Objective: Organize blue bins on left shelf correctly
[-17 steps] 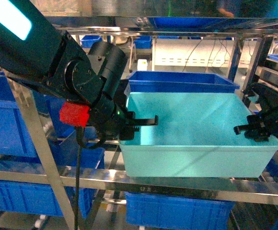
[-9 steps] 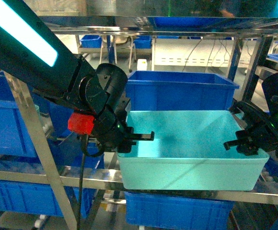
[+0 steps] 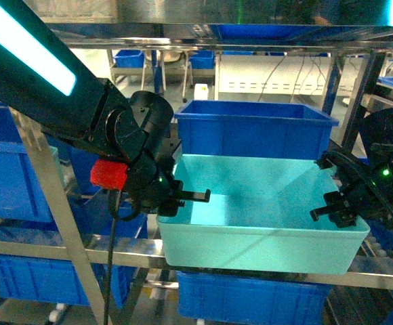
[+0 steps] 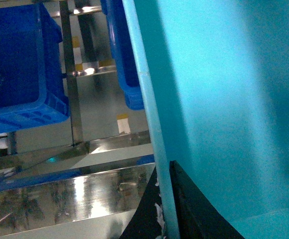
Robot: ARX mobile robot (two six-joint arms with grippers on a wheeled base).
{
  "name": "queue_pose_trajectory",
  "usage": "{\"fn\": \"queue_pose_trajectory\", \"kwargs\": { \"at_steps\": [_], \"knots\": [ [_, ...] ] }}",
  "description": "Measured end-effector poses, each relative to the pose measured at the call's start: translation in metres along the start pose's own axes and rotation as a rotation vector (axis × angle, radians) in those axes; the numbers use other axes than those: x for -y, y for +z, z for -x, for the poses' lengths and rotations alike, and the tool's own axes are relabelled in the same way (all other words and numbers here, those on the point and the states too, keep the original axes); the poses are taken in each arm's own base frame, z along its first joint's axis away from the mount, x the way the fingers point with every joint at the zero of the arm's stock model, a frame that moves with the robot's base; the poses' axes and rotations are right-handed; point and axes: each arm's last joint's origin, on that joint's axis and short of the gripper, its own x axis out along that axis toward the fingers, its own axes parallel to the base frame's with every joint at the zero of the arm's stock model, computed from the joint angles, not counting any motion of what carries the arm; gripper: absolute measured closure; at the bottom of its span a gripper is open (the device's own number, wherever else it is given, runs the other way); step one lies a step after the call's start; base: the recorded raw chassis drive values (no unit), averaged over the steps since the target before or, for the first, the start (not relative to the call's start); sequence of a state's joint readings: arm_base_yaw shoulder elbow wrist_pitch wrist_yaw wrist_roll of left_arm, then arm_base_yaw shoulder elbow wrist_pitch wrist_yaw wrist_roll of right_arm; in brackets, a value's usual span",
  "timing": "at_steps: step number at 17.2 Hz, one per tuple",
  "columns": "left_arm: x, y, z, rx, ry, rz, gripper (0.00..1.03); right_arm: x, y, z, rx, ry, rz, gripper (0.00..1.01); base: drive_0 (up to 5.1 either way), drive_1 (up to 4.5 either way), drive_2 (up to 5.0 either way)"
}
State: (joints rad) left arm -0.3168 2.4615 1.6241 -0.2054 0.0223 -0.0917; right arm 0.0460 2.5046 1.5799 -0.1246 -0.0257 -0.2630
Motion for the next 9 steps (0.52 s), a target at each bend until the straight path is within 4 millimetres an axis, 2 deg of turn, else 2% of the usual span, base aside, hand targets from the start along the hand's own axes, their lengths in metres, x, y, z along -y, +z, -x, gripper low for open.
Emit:
{"fn": "queue_pose_trajectory", "kwargs": {
  "at_steps": [1, 2, 3, 6, 9],
  "knots": [
    [0.0, 0.003, 0.0, 0.032, -0.01, -0.015, 0.92, 0.0, 0.0, 0.0, -0.01, -0.027, 0.087, 0.62, 0.0, 0.0, 0.0],
    [0.0, 0.009, 0.001, 0.073, -0.028, -0.012, 0.79, -0.001, 0.0, -0.001, -0.007, -0.053, 0.135, 0.49, 0.0, 0.0, 0.0],
    [0.0, 0.014, 0.002, 0.118, -0.046, -0.01, 0.7, 0.0, 0.002, -0.003, 0.006, -0.059, 0.144, 0.4, 0.0, 0.0, 0.0],
    [0.0, 0.028, 0.006, 0.178, -0.079, 0.003, 0.48, 0.001, 0.011, -0.004, 0.069, -0.083, 0.153, 0.18, 0.0, 0.0, 0.0],
    [-0.001, 0.042, 0.012, 0.234, -0.098, 0.01, 0.27, 0.001, 0.026, -0.001, 0.174, -0.09, 0.141, 0.01, 0.0, 0.0, 0.0]
  ]
}}
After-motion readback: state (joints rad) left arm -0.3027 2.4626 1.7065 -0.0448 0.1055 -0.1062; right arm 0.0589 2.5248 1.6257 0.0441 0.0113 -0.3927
